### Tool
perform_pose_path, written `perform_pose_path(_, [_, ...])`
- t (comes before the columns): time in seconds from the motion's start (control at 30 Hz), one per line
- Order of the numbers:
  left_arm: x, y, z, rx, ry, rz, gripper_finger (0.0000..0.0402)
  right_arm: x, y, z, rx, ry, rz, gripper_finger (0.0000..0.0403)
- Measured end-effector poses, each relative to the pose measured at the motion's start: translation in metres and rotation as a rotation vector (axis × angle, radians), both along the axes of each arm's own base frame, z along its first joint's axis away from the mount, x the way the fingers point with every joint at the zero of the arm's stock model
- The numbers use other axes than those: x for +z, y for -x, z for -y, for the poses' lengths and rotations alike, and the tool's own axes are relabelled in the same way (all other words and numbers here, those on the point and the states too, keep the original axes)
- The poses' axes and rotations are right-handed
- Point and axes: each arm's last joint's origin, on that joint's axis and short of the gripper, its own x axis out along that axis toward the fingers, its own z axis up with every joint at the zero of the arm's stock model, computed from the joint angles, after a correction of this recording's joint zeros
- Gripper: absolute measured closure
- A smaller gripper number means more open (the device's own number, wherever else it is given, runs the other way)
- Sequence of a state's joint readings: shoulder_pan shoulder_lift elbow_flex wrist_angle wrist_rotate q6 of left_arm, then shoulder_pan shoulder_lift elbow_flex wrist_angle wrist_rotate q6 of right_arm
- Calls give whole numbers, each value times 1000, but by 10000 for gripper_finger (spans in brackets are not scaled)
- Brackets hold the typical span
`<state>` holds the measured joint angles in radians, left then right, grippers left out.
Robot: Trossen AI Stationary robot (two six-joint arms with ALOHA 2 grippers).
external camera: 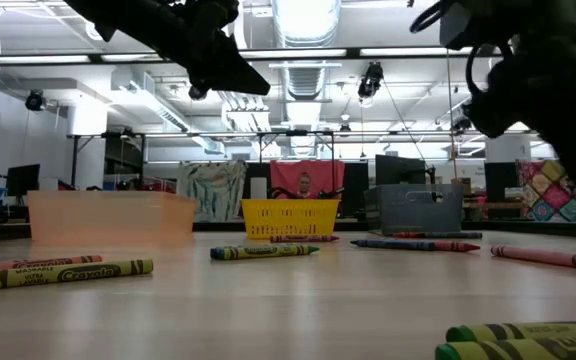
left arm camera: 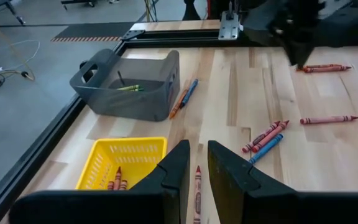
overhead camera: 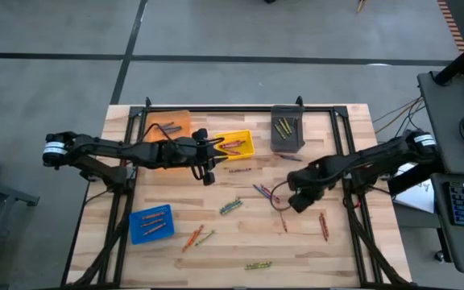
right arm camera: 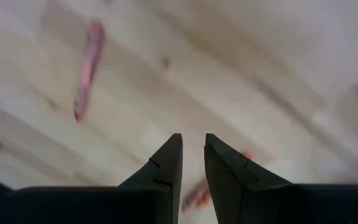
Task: Sort crayons
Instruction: Put the orange crayon into the blue bin
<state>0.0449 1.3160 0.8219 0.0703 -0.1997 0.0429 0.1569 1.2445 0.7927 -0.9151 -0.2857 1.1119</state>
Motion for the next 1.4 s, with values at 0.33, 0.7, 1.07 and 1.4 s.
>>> perform_pose_path(0.33, [-2,0,0,-10,-20,-20,362,15,2,-28,132,46,-290,346])
perform_pose_path(0.7, [-2,0,0,-18,-37,-23,362,20,23,-42,61,51,-313,346])
perform_pose_path(1.07, [-2,0,0,-18,-38,-24,362,2,40,-51,-6,81,-343,346])
perform_pose_path(1.4, [-2,0,1,-20,-33,-25,362,-3,41,-50,-44,89,-358,346])
